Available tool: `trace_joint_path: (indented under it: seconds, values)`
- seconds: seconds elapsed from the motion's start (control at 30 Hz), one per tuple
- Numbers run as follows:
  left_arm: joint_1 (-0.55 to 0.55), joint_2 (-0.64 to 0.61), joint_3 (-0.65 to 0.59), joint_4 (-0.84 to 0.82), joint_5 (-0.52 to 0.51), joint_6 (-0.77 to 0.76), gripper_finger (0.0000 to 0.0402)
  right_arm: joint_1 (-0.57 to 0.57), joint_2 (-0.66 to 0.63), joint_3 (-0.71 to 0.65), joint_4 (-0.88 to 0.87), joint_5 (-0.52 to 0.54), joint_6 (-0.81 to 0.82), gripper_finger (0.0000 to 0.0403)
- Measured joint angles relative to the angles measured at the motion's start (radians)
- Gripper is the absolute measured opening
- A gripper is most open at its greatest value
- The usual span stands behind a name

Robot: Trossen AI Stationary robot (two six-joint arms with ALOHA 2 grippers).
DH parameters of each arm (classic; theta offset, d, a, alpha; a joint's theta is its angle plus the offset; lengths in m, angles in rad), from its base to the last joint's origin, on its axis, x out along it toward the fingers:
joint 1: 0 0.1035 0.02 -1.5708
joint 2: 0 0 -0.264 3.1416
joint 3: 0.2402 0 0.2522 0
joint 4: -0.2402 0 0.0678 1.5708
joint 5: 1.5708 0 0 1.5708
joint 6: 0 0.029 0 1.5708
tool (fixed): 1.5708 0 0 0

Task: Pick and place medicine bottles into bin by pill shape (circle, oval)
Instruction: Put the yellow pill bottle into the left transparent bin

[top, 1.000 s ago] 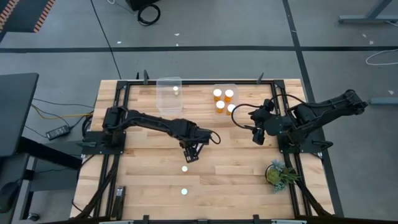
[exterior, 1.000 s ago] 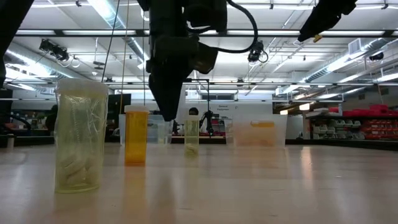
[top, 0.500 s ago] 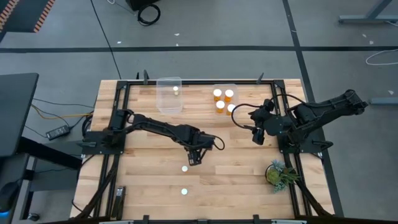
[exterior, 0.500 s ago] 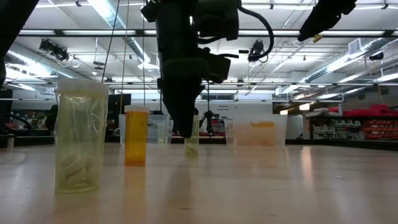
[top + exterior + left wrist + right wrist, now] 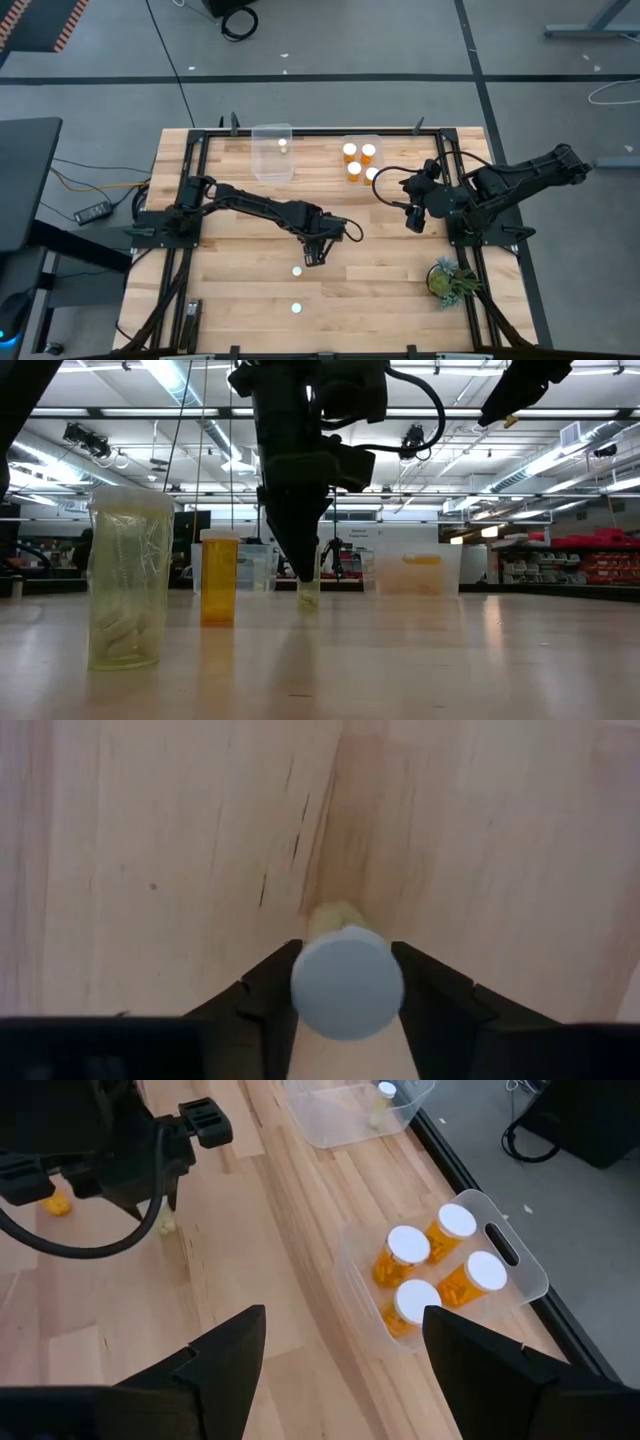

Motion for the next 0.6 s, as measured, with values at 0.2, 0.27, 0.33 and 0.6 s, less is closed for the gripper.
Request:
trace_joint_path:
  seconds: [0.2,0.27,0.33,0.6]
  values:
    - [0.001,-0.001,0.021,-0.009,0.0,0.021,0.0116,0.0,0.0,0.0,0.0,0.0,0.0,0.0277]
    - [0.002,-0.001,0.033,-0.022,0.0,0.026,0.0108,0.0,0.0,0.0,0.0,0.0,0.0,0.0277]
    - [0.006,-0.001,0.05,-0.042,0.001,0.034,0.0106,0.0,0.0,0.0,0.0,0.0,0.0,0.0277]
    - [0.047,-0.002,0.129,-0.186,0.0,0.084,0.0128,0.0,0.0,0.0,0.0,0.0,0.003,0.0277]
